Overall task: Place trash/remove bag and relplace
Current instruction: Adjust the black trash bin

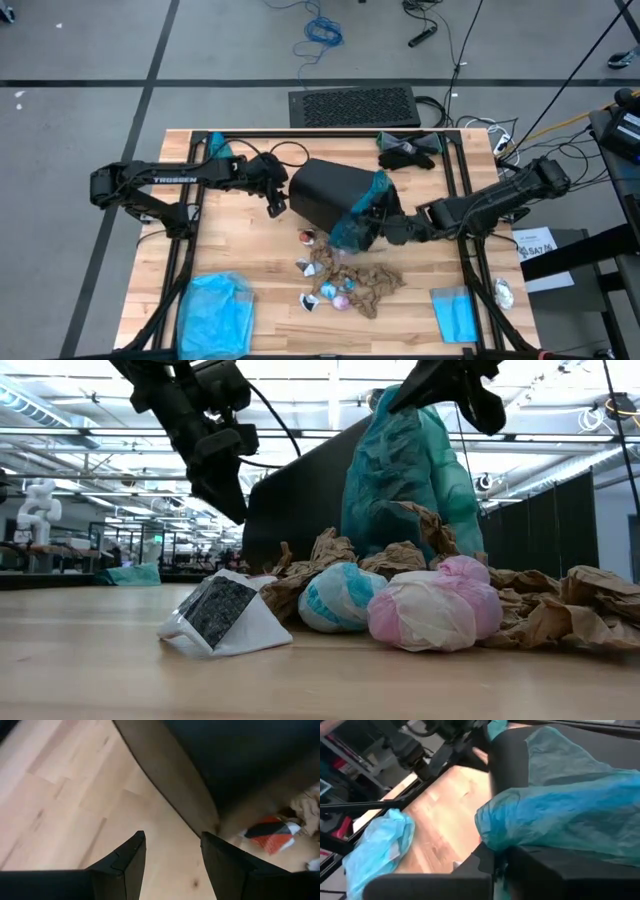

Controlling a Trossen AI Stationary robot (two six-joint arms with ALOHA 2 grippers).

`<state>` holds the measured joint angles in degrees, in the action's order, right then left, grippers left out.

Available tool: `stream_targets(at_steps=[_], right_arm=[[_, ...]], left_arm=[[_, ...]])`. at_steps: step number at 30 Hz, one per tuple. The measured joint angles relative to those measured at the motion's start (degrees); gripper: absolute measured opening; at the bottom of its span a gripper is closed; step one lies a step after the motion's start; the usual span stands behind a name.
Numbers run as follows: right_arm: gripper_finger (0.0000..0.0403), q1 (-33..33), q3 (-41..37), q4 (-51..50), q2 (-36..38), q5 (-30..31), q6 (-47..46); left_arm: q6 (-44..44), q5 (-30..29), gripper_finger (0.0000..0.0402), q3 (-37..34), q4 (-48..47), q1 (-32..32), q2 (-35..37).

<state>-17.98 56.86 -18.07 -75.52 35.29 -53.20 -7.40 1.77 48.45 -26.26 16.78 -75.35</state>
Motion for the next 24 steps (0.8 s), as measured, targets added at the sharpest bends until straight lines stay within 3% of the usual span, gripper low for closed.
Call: stream_targets(at_steps=[8, 12, 17, 24], right_arm=[[0.0001, 9.45, 20.64, -25.20, -0.45, -9.21, 13.49], [0.0001, 16.37, 30.98, -34.00, -3.40, -18.14, 22.47], [0.0000, 23.17, 36.22, -35.77, -9.42, -25.47, 29.81], [0.0000, 26.10, 37.42, -30.09, -18.74, -29.01, 35.70]], left_arm=[[-4.30, 3.03, 0.0184, 0.04, -6.20, -2.81, 4.14], [-7.20, 3.03, 0.0184, 0.06, -9.97, -5.54, 8.49], [-11.60, 2.91, 0.0184, 0.07, -11.82, -10.13, 12.33], [-16.26, -1.86, 0.0184, 0.07, -12.52, -16.19, 12.88]])
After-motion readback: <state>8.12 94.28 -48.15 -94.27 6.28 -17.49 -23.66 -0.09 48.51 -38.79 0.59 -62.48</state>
